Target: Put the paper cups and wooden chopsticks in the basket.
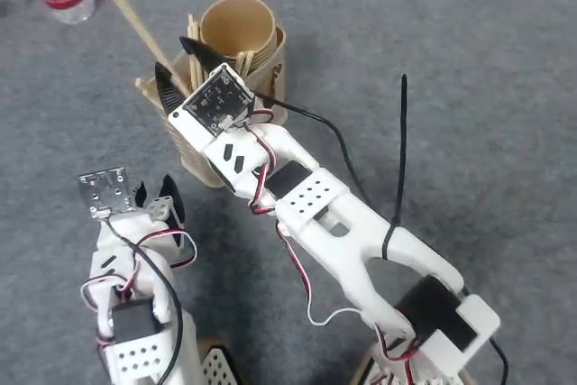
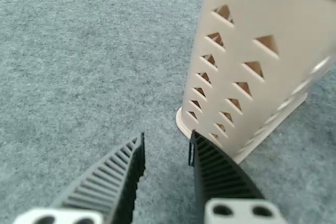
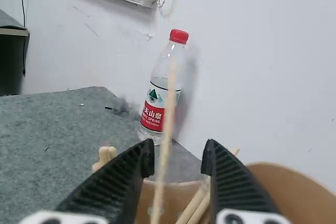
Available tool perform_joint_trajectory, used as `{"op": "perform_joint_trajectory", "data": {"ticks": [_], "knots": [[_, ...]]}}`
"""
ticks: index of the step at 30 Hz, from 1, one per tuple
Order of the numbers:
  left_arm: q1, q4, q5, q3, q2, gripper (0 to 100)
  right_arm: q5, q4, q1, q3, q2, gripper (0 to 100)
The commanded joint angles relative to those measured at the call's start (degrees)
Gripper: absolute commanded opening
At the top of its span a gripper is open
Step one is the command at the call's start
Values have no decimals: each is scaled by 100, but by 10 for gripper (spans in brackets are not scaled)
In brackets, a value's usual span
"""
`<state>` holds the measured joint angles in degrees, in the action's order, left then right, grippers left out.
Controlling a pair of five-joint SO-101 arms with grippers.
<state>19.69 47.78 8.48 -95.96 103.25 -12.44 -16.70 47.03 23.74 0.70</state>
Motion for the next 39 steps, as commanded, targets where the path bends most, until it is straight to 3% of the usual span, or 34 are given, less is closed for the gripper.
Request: {"op": "perform_joint_trajectory", "data": {"ticks": [1, 9, 18, 23, 27, 31, 35, 39], "knots": [[-26, -141, -53, 57, 97, 126, -88, 57, -92, -88, 312, 166], [-26, -141, -53, 57, 97, 126, -70, 1947, -655, -88, 2580, 166], [-26, -141, -53, 57, 97, 126, -97, 6044, -2598, -26, 5191, 165], [-26, -141, -53, 66, 97, 126, -114, 7433, -3538, 360, 5569, 165], [-26, -105, -18, 57, 97, 126, -686, 7802, -4101, 888, 5719, 163], [9, -105, -9, 215, 97, 127, -1275, 7776, -4330, 1758, 5754, 74], [-9, 782, -44, 1763, 70, 130, -1749, 7582, -4611, 2716, 5763, 6], [-545, 1196, 44, 3152, -97, 128, -1644, 6457, -5086, 3798, 5736, 13]]}}
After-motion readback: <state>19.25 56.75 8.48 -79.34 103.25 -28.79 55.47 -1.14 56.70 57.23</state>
